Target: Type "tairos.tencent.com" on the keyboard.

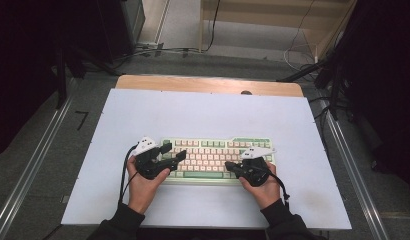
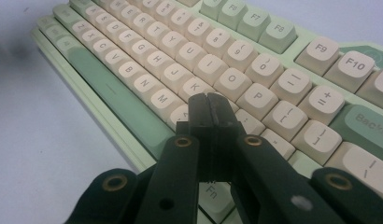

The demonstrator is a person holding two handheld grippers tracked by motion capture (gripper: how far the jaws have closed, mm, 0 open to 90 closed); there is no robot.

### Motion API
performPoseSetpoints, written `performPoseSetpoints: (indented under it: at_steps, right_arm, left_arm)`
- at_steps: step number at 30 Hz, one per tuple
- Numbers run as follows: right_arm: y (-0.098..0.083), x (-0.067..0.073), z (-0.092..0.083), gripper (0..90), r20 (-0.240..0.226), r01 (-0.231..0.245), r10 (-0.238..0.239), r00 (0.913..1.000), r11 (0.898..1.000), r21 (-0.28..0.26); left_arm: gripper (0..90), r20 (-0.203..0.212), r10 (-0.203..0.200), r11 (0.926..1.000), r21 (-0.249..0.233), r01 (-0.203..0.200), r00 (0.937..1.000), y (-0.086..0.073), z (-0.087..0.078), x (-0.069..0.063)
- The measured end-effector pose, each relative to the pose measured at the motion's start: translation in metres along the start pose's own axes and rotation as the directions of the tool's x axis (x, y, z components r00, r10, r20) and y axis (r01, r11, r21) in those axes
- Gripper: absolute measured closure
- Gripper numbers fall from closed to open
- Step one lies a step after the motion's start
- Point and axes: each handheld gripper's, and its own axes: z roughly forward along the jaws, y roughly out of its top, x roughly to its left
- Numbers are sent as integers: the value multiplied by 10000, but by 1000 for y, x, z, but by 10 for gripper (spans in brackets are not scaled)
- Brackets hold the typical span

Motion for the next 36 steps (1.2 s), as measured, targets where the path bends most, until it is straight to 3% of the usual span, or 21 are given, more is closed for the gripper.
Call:
performPoseSetpoints:
  at_steps: [22, 27, 30, 34, 36]
  right_arm:
    - [-3, 0, 5, 875, 86, 150, -151, 9998, 9998, 155]
    - [-1, 1, 1, 869, 12, 46, -45, 10000, 9998, -187]
    - [0, -1, -7, 787, -93, -173, 166, 9998, 9969, -773]
    - [1, -6, -12, 441, 177, -646, 685, 9975, 9838, -1671]
    - [0, -10, -14, 403, 418, -893, 988, 9942, 9781, -1879]
  left_arm:
    - [335, 70, -124, 9999, 38, 123, 9999, 0, 0, 0]
    - [335, 94, -175, 9998, -11, 175, 9998, 0, 0, 0]
    - [336, 80, -208, 9998, -41, 208, 9998, 0, -1, 2]
    - [336, 71, -214, 9998, -37, 214, 9997, 0, -1, 2]
    - [336, 85, -218, 9997, -51, 218, 9997, 0, -1, 2]
